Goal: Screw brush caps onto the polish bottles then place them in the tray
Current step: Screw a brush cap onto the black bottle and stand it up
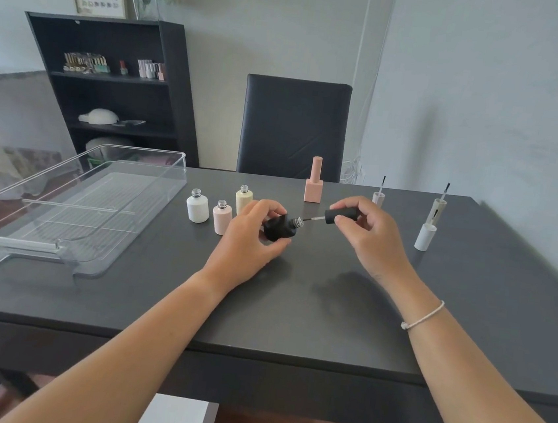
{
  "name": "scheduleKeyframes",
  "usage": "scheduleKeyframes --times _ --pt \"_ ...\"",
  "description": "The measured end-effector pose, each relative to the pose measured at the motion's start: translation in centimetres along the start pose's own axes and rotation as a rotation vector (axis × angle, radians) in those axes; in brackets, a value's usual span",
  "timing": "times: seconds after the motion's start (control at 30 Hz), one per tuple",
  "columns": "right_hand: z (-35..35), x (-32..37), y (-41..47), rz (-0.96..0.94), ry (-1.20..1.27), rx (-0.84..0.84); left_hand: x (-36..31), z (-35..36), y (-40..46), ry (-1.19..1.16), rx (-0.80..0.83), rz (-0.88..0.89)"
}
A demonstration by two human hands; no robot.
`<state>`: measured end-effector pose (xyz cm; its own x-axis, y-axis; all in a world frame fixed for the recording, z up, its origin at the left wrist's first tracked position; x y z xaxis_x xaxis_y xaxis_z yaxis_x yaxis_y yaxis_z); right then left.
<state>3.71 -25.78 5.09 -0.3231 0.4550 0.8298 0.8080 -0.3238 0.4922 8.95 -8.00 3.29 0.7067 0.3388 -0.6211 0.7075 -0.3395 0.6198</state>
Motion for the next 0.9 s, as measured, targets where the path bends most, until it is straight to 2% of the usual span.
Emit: scheduleKeyframes --times 0.53,0.77,0.9 --pt "0.8 0.2 -0.3 -0.050 -0.061 0.058 -0.1 0.5 0.0 0.001 0.041 0.010" --pt "2.3 -0.1 -0.7 -0.107 -0.191 0.185 -0.5 0.7 -0.2 0.012 0.072 0.039" --pt "2.4 -0.6 -0.4 -0.091 -0.247 0.179 -0.6 0.7 -0.2 0.011 0.075 0.050"
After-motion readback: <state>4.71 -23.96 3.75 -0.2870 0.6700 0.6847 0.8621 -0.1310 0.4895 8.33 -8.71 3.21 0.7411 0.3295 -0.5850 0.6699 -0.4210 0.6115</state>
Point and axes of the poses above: each hand's wrist, its own y-axis towards the middle knuckle, its own z-axis out of the palm, x = y × z, the point moved 7 cm from there along y, towards the middle knuckle, and after that the axes turned 4 degrees about -x, right-handed, at the moved point
